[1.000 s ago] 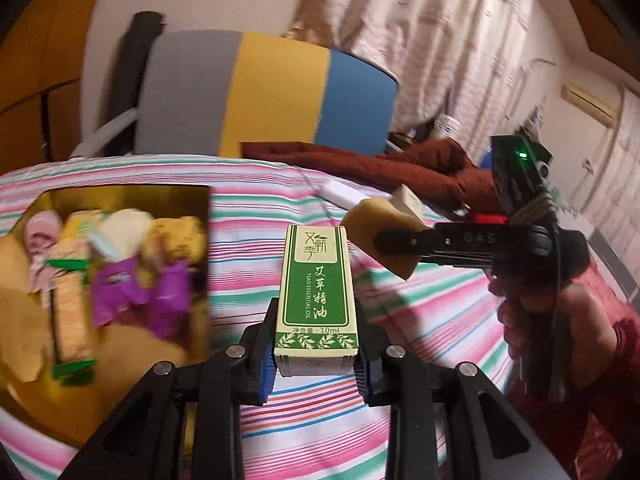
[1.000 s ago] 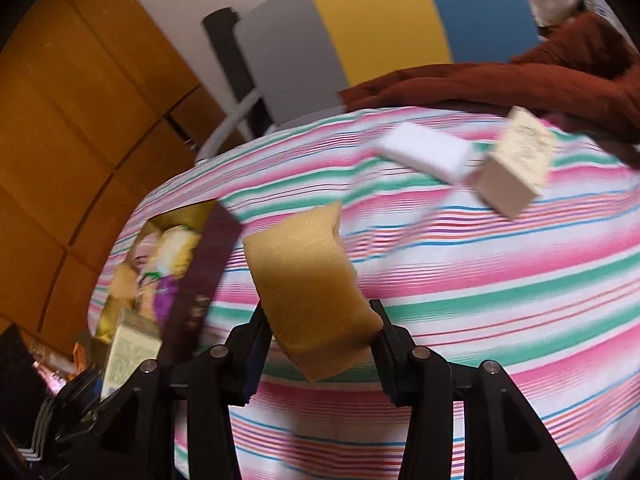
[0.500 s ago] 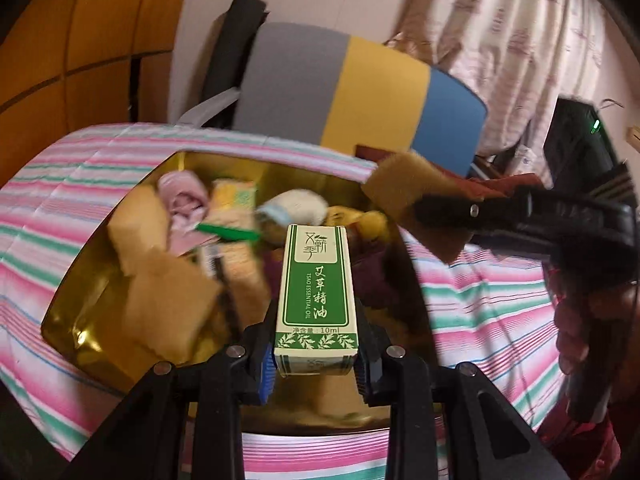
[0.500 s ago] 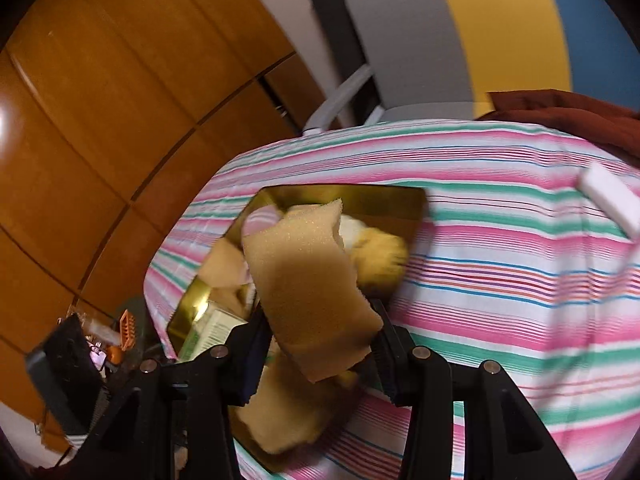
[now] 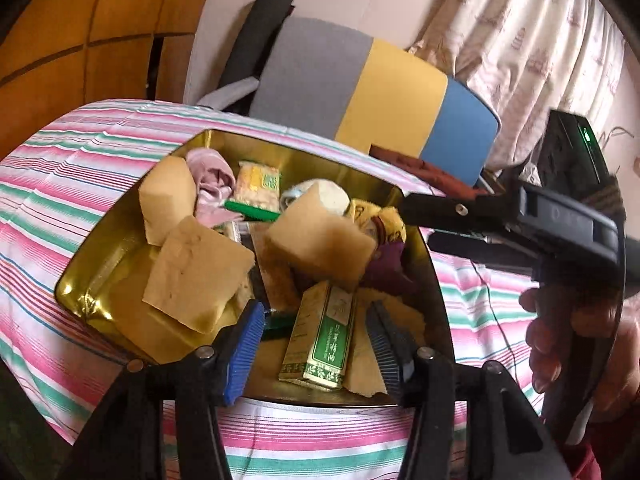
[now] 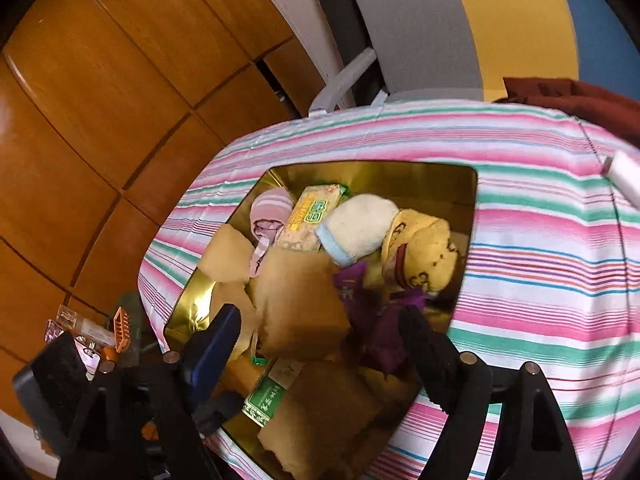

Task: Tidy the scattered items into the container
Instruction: 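Carry the green box and tan sponge over the gold tray and release both, then move both tools back toward the cream box and white block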

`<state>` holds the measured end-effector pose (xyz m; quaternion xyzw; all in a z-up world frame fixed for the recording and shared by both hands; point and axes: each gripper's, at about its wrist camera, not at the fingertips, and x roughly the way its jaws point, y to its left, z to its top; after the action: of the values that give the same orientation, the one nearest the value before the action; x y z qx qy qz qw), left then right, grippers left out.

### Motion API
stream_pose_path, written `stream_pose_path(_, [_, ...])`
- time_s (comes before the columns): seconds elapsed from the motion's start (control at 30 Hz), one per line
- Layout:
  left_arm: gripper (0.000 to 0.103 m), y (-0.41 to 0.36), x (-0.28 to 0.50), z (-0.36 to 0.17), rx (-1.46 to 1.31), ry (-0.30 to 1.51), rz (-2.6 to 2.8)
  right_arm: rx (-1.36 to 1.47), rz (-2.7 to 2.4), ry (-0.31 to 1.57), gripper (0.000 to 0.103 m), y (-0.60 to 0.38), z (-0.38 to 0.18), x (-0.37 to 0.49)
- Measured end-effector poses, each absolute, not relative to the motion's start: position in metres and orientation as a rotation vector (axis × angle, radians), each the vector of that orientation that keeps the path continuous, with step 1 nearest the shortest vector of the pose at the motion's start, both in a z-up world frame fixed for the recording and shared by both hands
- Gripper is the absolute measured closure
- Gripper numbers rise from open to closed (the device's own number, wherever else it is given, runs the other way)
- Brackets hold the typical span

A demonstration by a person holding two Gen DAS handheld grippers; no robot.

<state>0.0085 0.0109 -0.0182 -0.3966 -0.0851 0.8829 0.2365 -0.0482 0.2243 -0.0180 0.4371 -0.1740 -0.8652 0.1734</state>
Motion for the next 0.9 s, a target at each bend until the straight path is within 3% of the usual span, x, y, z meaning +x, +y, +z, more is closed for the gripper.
stream_pose_path(0.53, [0.049,0.021,0.005,-0.008,-1.104,-0.304,2.448,1.207,-2.495,-0.530,0.021,0.258,-0.015,-0.030])
stream_pose_path(0.9, [0.049,0.086,0.018,0.004,-1.083,-0.132,2.344,1.233,-2.698,-0.644,0.021,0.371,-0.013,-0.017])
